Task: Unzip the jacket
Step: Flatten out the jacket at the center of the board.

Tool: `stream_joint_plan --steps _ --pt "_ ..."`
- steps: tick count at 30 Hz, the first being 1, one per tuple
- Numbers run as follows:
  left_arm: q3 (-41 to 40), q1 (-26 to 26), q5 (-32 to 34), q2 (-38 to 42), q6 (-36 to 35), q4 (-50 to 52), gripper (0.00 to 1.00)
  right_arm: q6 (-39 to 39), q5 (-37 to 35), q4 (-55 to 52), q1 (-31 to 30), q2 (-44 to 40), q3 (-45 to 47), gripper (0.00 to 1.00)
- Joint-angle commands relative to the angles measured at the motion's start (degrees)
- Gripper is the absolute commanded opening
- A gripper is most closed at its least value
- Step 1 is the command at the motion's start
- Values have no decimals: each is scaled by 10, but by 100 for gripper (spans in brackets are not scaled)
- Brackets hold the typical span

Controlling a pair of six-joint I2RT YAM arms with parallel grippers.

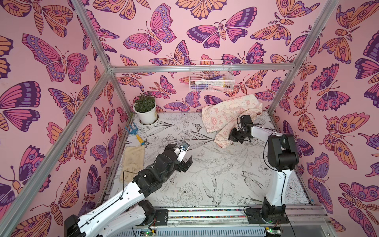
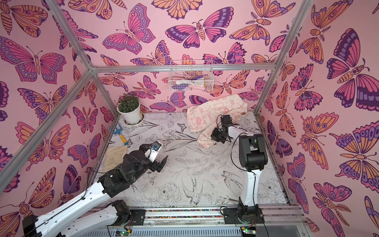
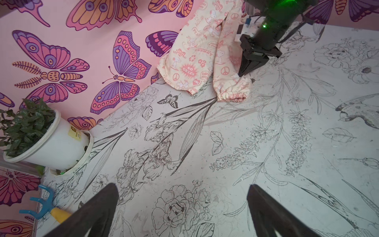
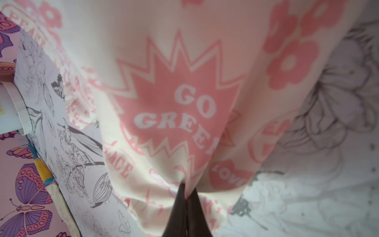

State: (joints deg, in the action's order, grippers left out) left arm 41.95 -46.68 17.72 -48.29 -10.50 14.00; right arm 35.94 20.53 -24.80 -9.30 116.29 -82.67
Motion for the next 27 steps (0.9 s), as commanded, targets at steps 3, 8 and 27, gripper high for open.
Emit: stream_joint_plan --steps 3,8,27 --pt "-28 -13 -40 -18 -21 -11 100 -16 -3 -33 -107 -140 50 0" --pt "-34 -36 -34 -23 -32 -30 100 35 -3 16 -190 -247 103 0" --pt "-20 -117 7 -11 -61 2 100 -51 -278 -206 -240 -525 60 84"
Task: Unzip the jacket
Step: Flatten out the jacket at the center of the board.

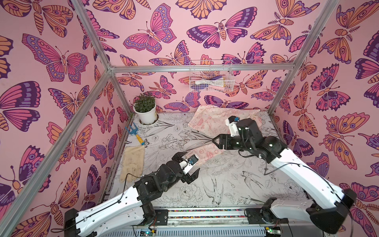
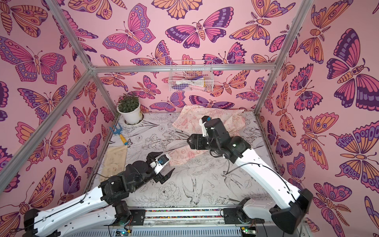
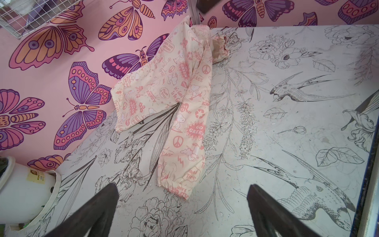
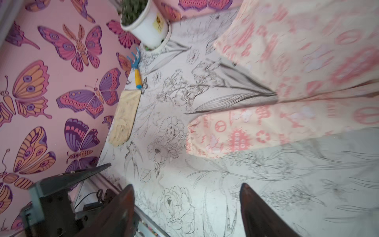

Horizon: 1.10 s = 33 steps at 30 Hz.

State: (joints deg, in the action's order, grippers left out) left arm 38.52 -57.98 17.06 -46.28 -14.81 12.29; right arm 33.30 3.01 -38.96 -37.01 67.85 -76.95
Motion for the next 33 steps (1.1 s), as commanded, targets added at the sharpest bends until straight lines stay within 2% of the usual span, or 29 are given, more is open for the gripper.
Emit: stream_joint_plan --steps 1,4,8,15,17,18,20,22,26,28,31,33 --pt "24 -3 14 -54 -18 19 100 -24 -106 -63 60 -59 18 85" --pt "92 -3 5 -163 -14 31 100 -20 -79 -52 152 -107 70 85" --pt "228 -3 18 -372 -43 46 100 -19 -48 -45 233 -150 127 84" --pt "448 0 -33 -634 -52 43 100 -26 -73 -55 248 -210 177 84" --pt "514 16 -71 -689 -15 75 100 -25 -93 -62 249 -231 184 84" --pt "555 28 -95 -718 13 99 97 -26 -99 -67 249 -240 186 83" --pt "615 52 -121 -766 63 132 95 -36 -104 -75 250 -255 189 83" --pt "642 64 -131 -792 75 137 94 -44 -112 -87 250 -266 191 83" --pt "677 76 -156 -821 36 147 96 -52 -107 -94 250 -277 201 83" --pt "706 93 -200 -838 28 172 96 -51 -103 -90 250 -275 207 83" --pt "782 120 -299 -883 12 242 97 -43 -85 -81 250 -273 216 83" --pt "842 126 -318 -918 -9 292 96 -40 -67 -71 250 -275 226 83"
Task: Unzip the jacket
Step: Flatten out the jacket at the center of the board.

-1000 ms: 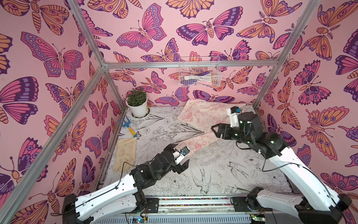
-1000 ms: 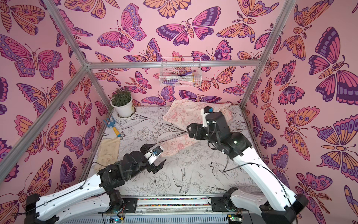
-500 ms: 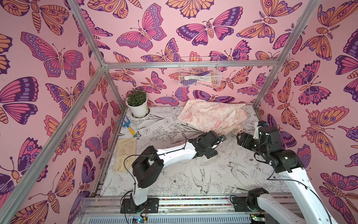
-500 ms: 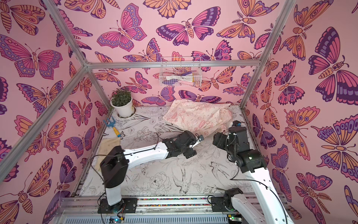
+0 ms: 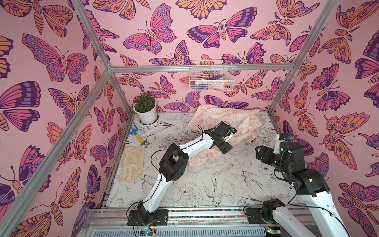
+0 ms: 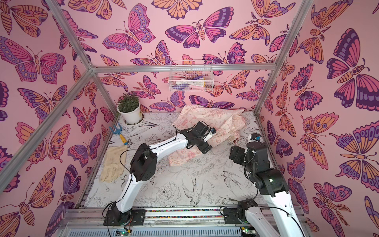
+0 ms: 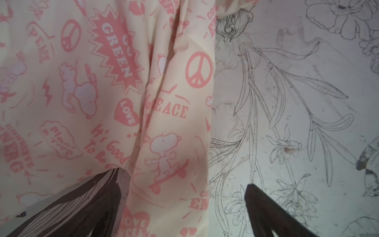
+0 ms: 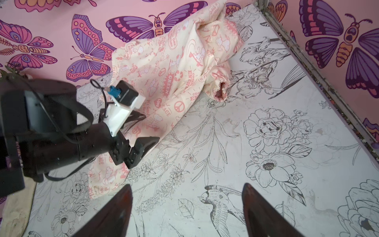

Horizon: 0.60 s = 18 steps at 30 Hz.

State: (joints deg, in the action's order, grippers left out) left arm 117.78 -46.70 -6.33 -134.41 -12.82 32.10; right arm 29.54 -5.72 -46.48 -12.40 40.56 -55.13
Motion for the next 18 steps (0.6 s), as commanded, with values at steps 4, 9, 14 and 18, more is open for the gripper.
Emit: stream_joint_plan --steps 4,9,14,18 --pt "130 13 -83 -91 -74 163 94 -4 27 4 3 -3 21 83" --pt "162 24 -73 -119 -74 164 93 -13 25 2 3 2 27 83" --pt "177 56 -123 -121 -58 166 93 -13 61 1 3 11 28 81" --pt "169 70 -125 -116 -62 168 89 -10 76 9 2 10 44 79"
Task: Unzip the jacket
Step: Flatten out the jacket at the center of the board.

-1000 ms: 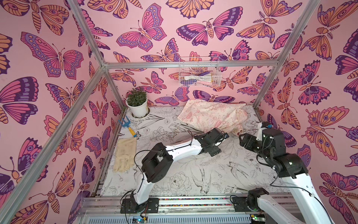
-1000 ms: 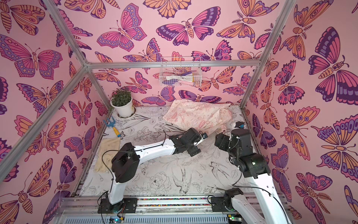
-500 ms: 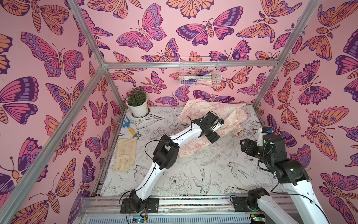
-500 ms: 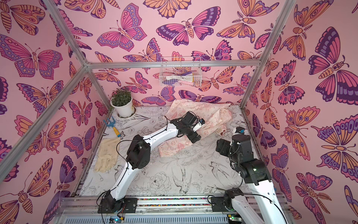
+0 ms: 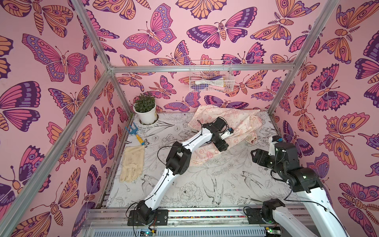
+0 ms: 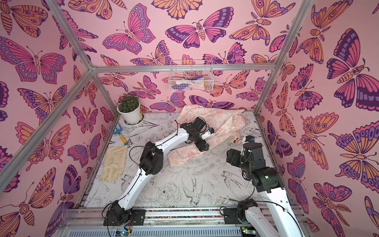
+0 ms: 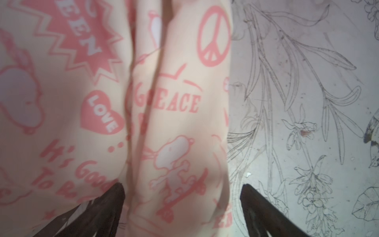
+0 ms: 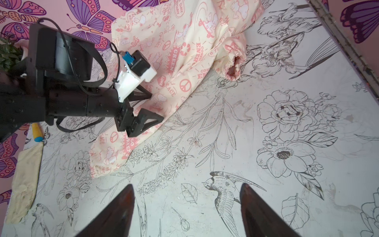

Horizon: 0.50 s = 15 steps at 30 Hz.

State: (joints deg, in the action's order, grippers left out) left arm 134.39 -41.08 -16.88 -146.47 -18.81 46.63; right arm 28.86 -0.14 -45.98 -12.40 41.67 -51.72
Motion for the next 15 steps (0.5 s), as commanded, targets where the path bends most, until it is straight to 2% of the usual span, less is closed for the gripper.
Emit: stream_joint_plan --steps 1,6,13,15 --pt "1 14 -20 7 -6 23 89 -3 20 7 2 0 14 79" --pt "1 15 -35 9 -27 38 87 -4 27 14 2 9 22 78" --pt "-24 8 -70 19 -70 75 74 -4 25 15 2 10 23 77" --pt "-41 5 -69 28 -83 74 57 -1 27 16 2 10 22 77"
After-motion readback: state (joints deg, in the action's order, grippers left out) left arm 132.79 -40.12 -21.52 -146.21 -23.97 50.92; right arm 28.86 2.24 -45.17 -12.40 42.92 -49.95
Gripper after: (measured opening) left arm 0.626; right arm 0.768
